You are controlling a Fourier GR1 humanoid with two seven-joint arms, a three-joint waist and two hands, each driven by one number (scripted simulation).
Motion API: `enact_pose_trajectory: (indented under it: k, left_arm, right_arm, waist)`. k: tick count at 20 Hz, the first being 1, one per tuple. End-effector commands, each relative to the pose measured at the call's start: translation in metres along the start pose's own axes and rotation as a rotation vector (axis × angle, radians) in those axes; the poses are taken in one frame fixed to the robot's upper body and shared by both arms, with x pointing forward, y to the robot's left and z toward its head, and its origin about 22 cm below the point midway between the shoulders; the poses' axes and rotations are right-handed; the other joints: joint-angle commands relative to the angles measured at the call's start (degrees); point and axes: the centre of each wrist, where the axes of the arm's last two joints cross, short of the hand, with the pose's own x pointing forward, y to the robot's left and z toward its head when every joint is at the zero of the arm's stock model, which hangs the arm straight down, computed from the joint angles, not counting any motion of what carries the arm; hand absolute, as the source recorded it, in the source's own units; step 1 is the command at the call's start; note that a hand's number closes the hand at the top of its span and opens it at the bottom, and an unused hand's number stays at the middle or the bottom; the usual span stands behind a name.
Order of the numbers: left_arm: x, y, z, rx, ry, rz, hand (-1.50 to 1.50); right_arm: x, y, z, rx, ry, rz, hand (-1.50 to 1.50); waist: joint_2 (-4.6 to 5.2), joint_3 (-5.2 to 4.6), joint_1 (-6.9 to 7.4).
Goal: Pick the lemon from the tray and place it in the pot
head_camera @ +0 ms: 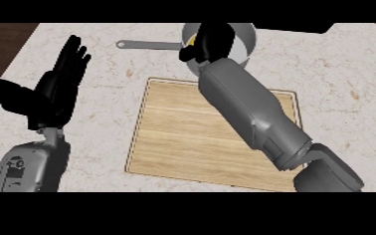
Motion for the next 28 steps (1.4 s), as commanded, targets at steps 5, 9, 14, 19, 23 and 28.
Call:
enact_pose_trajectory:
  k: [5, 9, 14, 19, 23, 28]
  left_arm:
    - [-0.002, -0.006, -0.007, 0.016, -0.001, -0.001, 0.00]
    - [-0.006, -0.007, -0.001, 0.012, 0.000, 0.003, 0.00]
    - [0.000, 0.014, -0.004, 0.029, 0.020, -0.013, 0.00]
    - [-0.002, 0.024, 0.002, 0.099, 0.028, -0.014, 0.00]
    - [-0.007, 0.031, 0.016, 0.090, 0.046, 0.002, 0.00]
    - [-0.018, 0.028, 0.024, 0.092, 0.029, 0.004, 0.00]
  right_arm:
    - [-0.005, -0.007, 0.001, 0.012, -0.044, -0.369, -1.50]
    - [-0.002, -0.015, 0.003, -0.064, -0.033, -0.555, -1.50]
    - [-0.033, -0.008, 0.003, -0.083, -0.017, -0.673, -1.50]
    - [-0.050, -0.016, -0.017, -0.026, -0.052, -0.738, -1.50]
    - [-0.048, -0.017, -0.014, 0.045, -0.068, -0.740, -1.50]
    - [-0.107, -0.023, -0.011, 0.065, -0.075, -0.746, -1.50]
  waist:
    - [0.47, 0.15, -0.15]
    - [-0.02, 0.12, 0.23]
    - [-0.58, 0.13, -2.02]
    - [-1.42, 0.05, -4.72]
    - [-1.85, -0.01, -5.54]
    - [-1.99, -0.01, -6.05]
